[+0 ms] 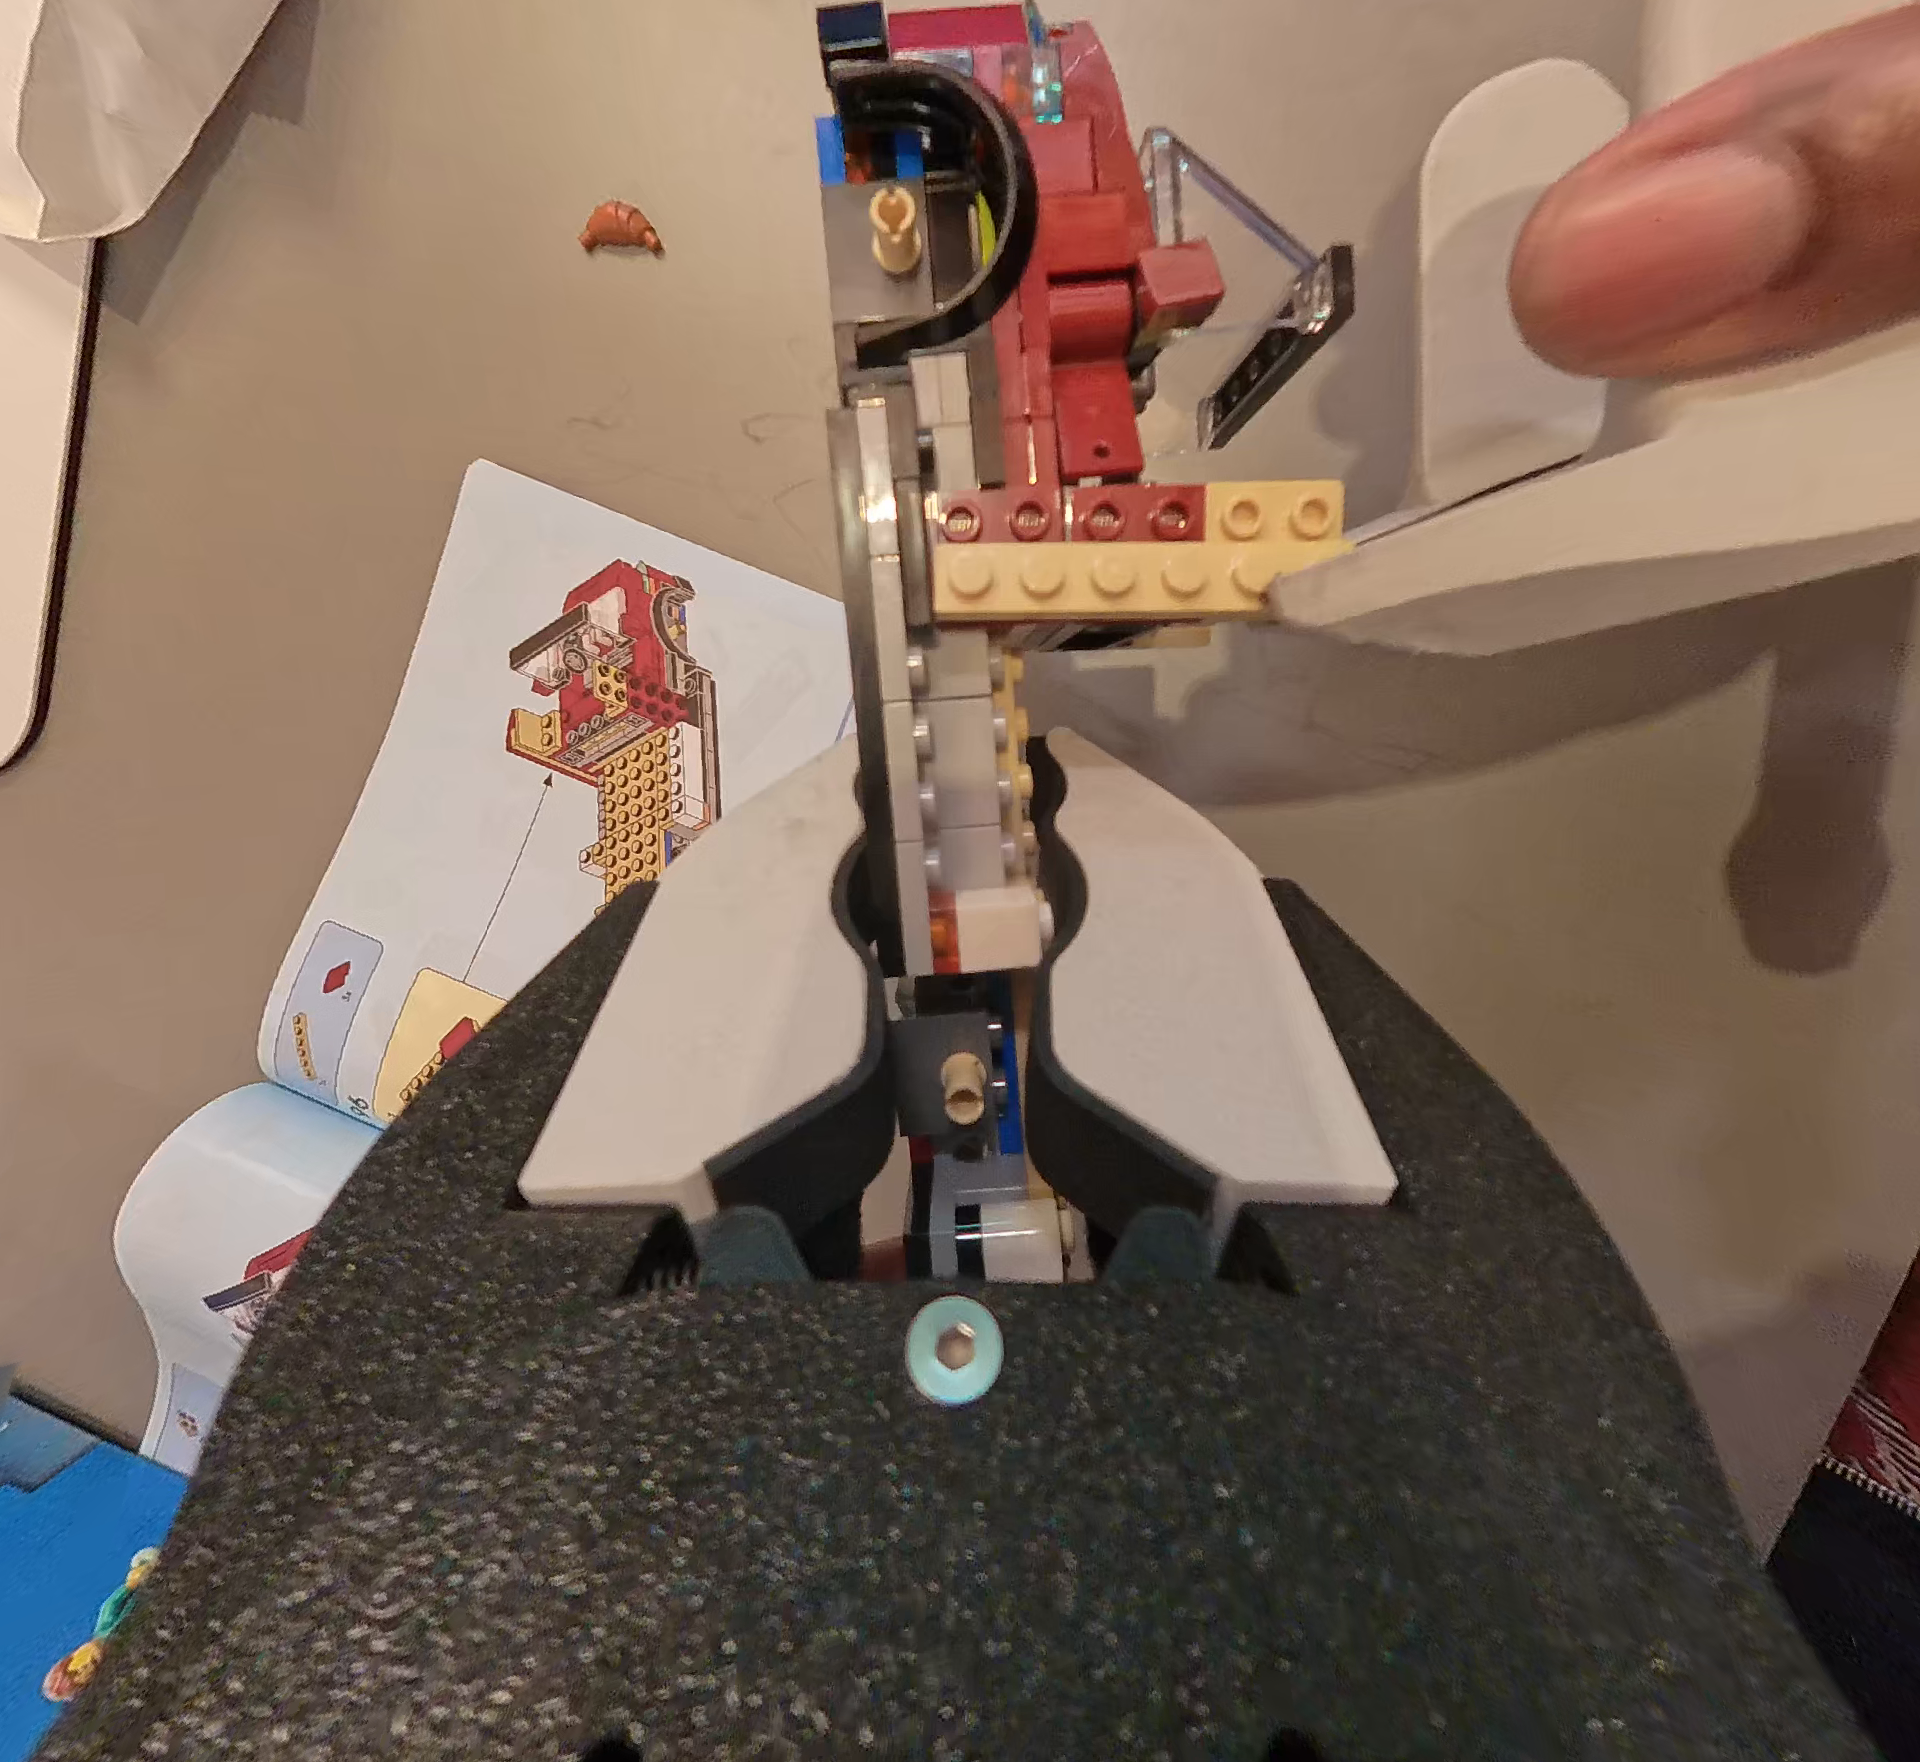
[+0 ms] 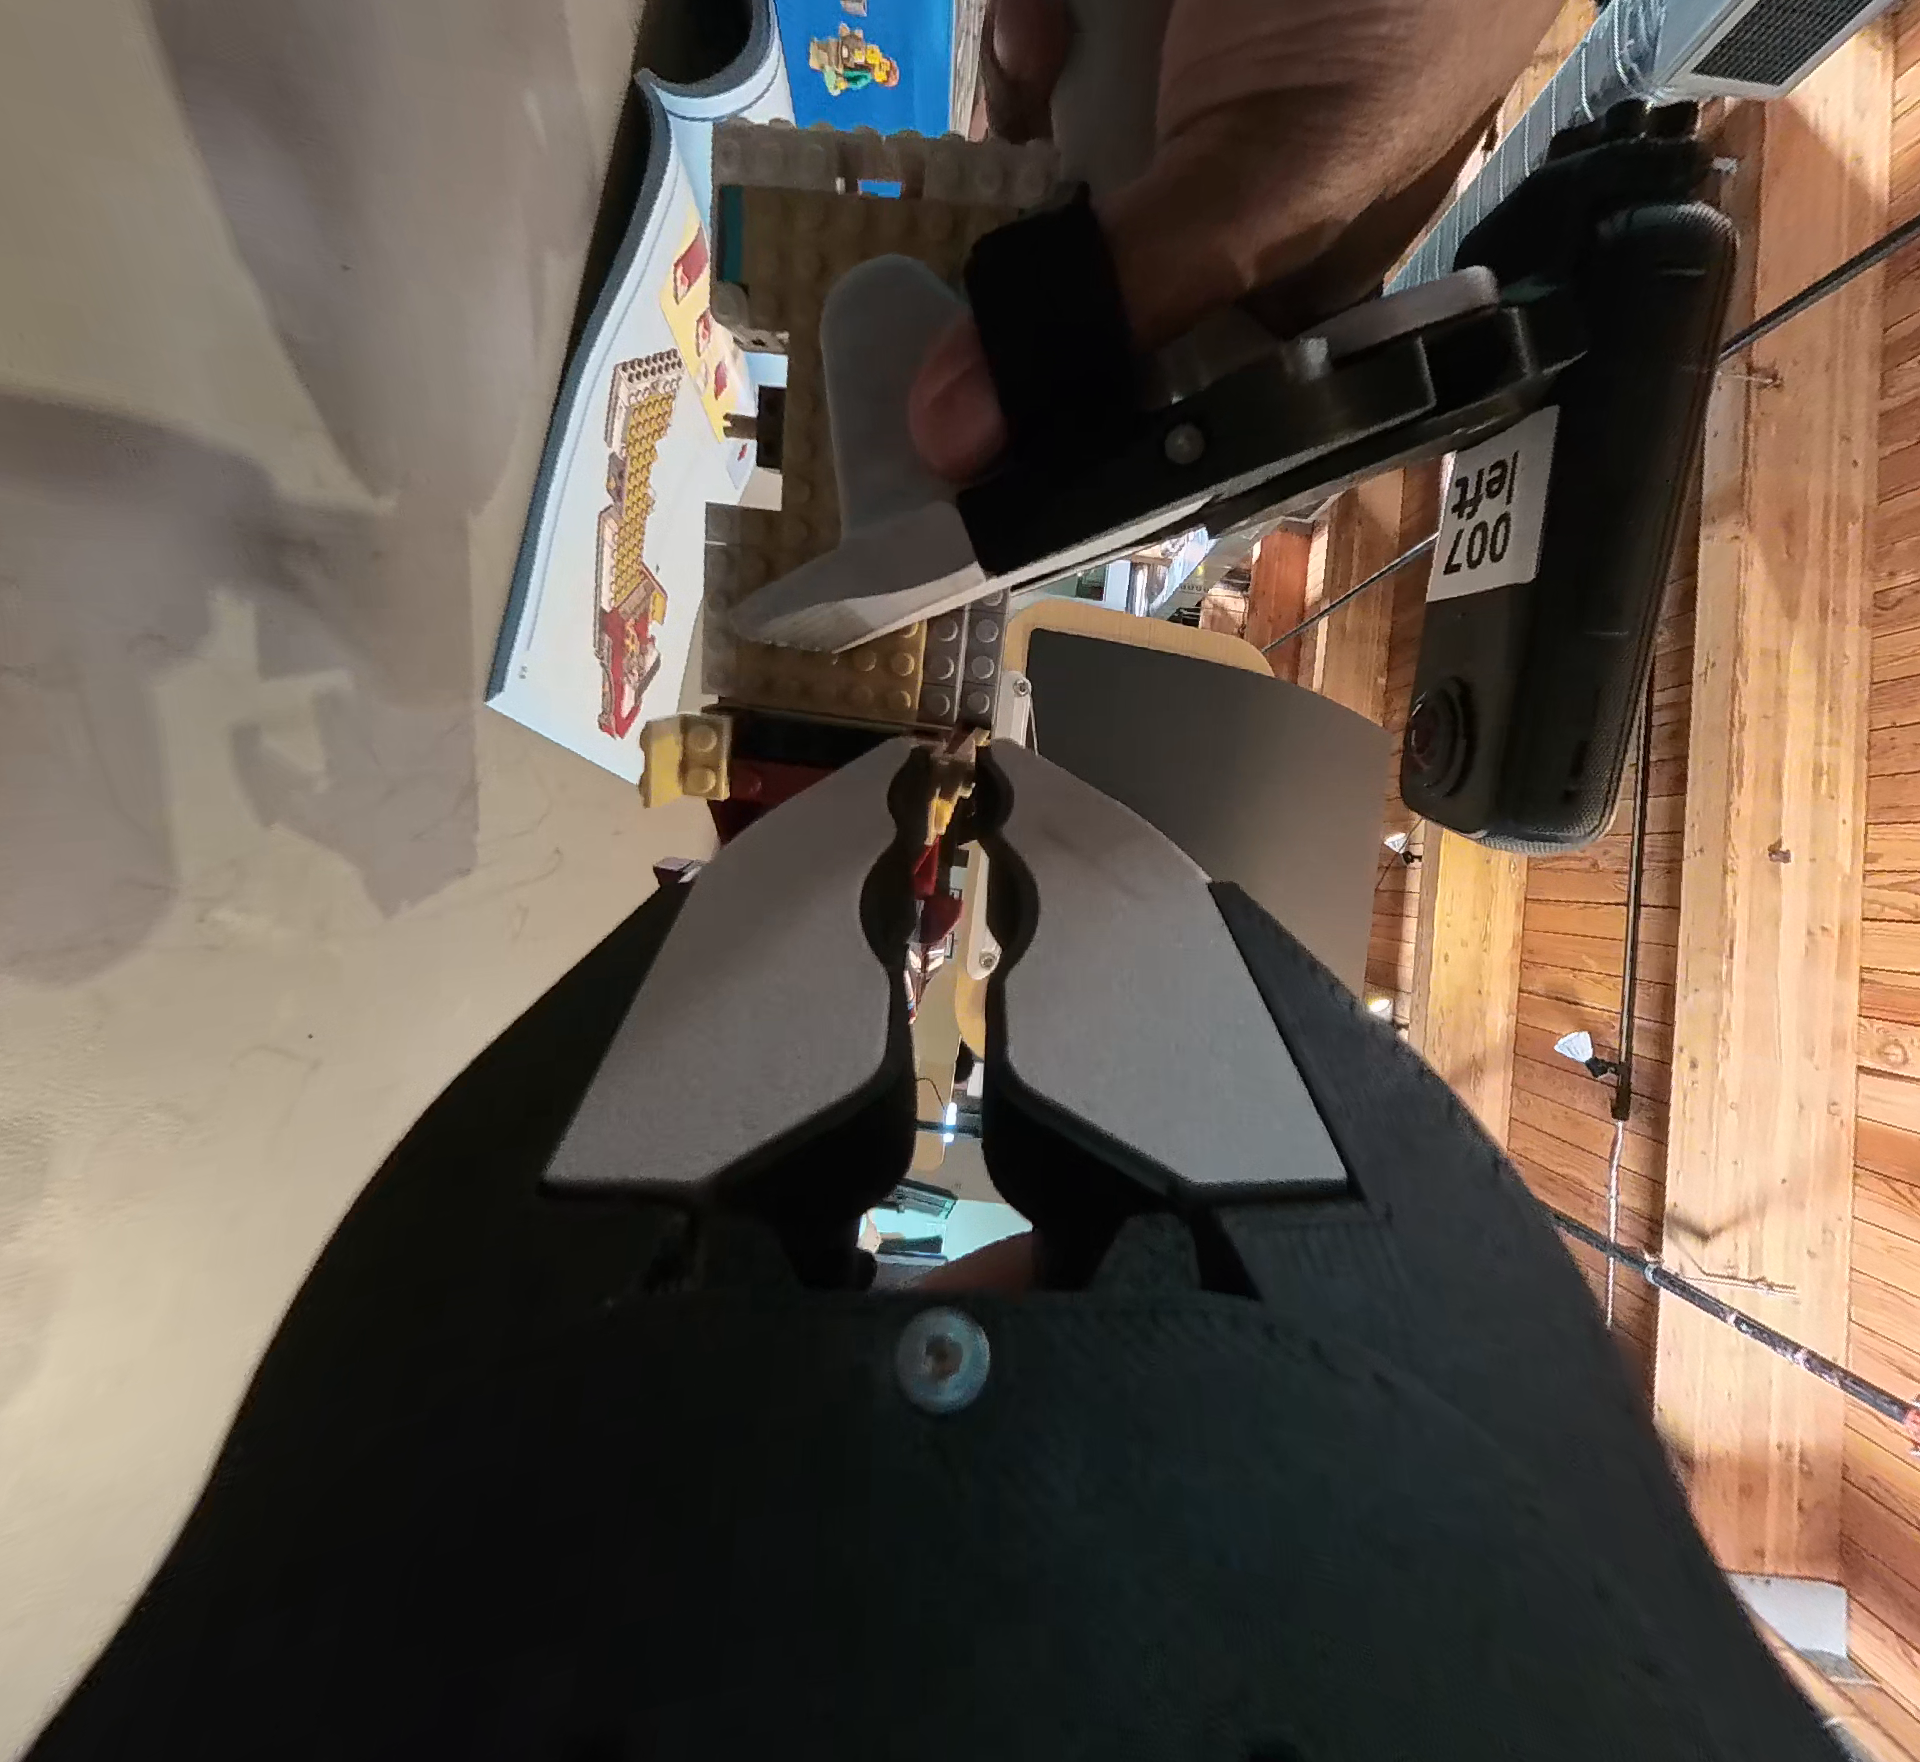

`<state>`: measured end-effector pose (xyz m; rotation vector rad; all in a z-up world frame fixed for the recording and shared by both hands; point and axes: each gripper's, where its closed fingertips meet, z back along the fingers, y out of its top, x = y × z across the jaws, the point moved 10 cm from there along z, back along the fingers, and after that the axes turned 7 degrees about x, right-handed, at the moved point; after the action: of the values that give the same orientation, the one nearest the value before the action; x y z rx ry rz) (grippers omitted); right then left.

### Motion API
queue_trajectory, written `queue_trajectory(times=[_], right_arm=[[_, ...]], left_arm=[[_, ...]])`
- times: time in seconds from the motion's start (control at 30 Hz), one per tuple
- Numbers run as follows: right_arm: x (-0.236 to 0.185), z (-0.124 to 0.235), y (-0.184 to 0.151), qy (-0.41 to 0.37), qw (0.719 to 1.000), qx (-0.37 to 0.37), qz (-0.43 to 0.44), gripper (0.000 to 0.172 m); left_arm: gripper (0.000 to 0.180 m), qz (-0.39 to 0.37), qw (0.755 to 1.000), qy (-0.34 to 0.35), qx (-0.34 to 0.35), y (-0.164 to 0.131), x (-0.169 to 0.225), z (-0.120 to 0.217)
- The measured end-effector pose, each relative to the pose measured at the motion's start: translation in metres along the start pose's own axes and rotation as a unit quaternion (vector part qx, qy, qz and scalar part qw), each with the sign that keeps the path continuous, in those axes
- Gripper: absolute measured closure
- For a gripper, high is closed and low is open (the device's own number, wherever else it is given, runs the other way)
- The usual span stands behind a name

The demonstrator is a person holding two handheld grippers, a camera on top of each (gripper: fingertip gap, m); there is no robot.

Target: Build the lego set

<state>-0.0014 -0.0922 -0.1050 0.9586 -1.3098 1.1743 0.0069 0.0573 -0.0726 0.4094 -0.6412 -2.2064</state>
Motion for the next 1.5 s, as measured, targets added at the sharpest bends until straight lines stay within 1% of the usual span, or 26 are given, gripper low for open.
queue_trajectory(times=[0.47, 0.63, 0.77, 0.9, 1.07, 1.5], right_arm=[[0.0017, -0.0015, -0.0028, 0.039, 0.999, 0.014, 0.028, 0.164], [0.0027, -0.0009, -0.0031, 0.006, 1.0, 0.004, -0.011, 0.163], [0.0055, -0.0001, -0.0025, -0.007, 0.999, -0.006, -0.051, 0.155], [0.0036, -0.0014, -0.0015, -0.005, 0.998, -0.018, -0.058, 0.157], [0.0038, -0.0032, -0.0009, -0.004, 0.997, -0.024, -0.067, 0.163], [0.0008, -0.0041, -0.0001, 0.003, 1.0, -0.02, -0.006, 0.163]], left_arm=[[0.155, -0.002, 1.0, 0.002, -0.008, -0.0016, -0.0006, -0.0034], [0.155, 0.005, 1.0, -0.005, 0.008, -0.001, -0.0023, -0.0005], [0.155, 0.008, 1.0, -0.002, 0.01, -0.0012, -0.0035, 0.0001], [0.155, 0.008, 1.0, -0.002, 0.01, -0.0014, -0.0039, 0.0008], [0.155, 0.006, 1.0, 0.002, 0.009, -0.0009, -0.0032, 0.0018], [0.155, 0.004, 1.0, 0.005, -0.002, -0.0025, -0.0033, 0.0012]])
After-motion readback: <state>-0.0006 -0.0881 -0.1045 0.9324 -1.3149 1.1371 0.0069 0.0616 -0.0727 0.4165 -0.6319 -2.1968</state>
